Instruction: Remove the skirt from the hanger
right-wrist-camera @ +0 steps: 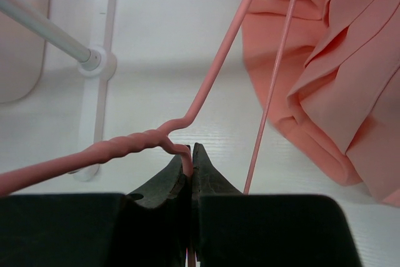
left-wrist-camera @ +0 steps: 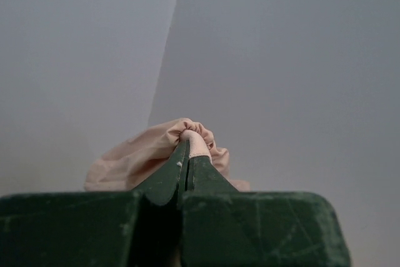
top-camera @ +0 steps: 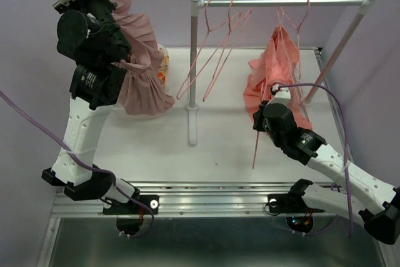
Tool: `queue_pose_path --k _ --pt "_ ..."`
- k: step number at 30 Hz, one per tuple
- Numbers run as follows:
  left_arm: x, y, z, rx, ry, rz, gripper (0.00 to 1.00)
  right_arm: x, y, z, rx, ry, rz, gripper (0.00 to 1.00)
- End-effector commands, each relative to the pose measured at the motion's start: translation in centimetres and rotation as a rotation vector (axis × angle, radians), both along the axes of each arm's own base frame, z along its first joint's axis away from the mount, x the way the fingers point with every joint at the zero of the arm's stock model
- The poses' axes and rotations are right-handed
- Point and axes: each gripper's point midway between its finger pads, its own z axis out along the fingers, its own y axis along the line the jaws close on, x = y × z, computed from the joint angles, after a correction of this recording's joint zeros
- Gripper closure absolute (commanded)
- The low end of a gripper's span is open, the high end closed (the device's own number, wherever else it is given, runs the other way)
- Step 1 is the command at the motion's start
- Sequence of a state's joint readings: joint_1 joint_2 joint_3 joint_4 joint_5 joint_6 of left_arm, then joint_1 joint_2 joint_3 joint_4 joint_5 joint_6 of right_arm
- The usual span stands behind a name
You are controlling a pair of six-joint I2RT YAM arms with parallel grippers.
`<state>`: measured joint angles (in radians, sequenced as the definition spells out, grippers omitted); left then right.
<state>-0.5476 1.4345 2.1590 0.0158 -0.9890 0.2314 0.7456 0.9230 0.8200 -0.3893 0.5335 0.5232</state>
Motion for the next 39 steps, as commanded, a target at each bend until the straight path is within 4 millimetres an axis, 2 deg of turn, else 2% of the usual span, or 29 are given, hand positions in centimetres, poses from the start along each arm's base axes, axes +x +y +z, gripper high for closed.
queue_pose_path --k 1,3,4,6,12,17,22,30,33,34,35,37,38,39 --pt "-1.6 1.7 5.1 0.035 -0.173 0.072 1.0 0.5 -0.2 0.6 -0.004 -0.021 -0.009 0.99" --pt "-0.7 1.6 4.9 0.05 -0.162 0.097 1.0 0.5 -0.1 0.5 -0.007 -0.017 -0.008 0.99" --pt "0.8 1.4 4.2 0.078 -0.13 0.113 1.0 0.5 -0.1 0.5 -0.006 -0.018 -0.008 0.99" --pt "2.0 1.3 4.2 0.109 -0.13 0.115 1.0 0.6 0.0 0.4 -0.011 -0.014 -0.004 0.99" --pt "7.4 1.7 2.1 0.187 -0.051 0.143 1.0 0.5 0.2 0.0 -0.017 -0.002 0.008 0.99" --pt "9.8 3.8 1.4 0.204 -0.022 0.178 1.0 0.5 0.2 -0.4 -0.023 0.003 0.007 0.99" --pt "11.7 3.9 0.6 0.242 -0.006 0.167 1.0 0.8 0.3 -1.1 -0.045 0.022 0.002 0.99" --pt "14.7 5.6 -1.2 0.281 0.025 0.19 1.0 1.1 0.5 -1.5 -0.061 0.034 -0.003 0.99" --pt "16.2 5.9 -3.1 0.287 0.08 0.177 1.0 1.2 0.4 -1.3 -0.061 0.03 -0.008 0.99" --pt "15.9 5.8 -3.3 0.288 0.088 0.17 1.0 1.2 0.4 -1.4 -0.062 0.031 -0.008 0.99" --pt "16.9 5.5 -5.1 0.3 0.13 0.152 1.0 1.3 0.4 -1.4 -0.062 0.031 -0.008 0.99" --pt "15.9 5.5 -5.2 0.266 0.108 0.137 1.0 1.2 0.4 -1.6 -0.065 0.035 -0.01 0.99" --pt "16.7 5.5 -7.8 0.271 0.162 0.128 1.0 1.2 0.4 -1.7 -0.068 0.037 -0.011 0.99" --pt "16.5 5.4 -8.6 0.263 0.169 0.12 1.0 1.2 0.4 -1.8 -0.066 0.038 -0.009 0.99"
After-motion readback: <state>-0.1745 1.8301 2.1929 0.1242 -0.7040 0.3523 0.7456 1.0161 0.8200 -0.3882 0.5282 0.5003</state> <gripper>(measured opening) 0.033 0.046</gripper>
